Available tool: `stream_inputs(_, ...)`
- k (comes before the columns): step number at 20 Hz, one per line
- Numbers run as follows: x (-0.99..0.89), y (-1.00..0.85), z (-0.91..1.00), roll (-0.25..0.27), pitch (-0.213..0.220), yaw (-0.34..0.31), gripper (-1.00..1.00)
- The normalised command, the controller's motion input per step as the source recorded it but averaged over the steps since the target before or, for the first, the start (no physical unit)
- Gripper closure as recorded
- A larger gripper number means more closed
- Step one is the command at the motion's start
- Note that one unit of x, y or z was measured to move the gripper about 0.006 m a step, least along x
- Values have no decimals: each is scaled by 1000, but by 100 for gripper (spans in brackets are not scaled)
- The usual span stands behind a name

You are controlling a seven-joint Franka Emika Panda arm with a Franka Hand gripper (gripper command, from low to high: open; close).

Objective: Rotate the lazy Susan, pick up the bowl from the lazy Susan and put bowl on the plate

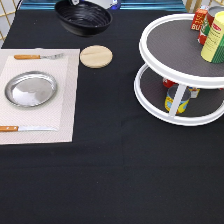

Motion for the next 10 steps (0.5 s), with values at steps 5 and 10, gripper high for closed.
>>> stream_inputs(5,-3,-115,-130,-40,46,-347,100)
stream_inputs(10,122,-453,-35,-85,80,-203,100)
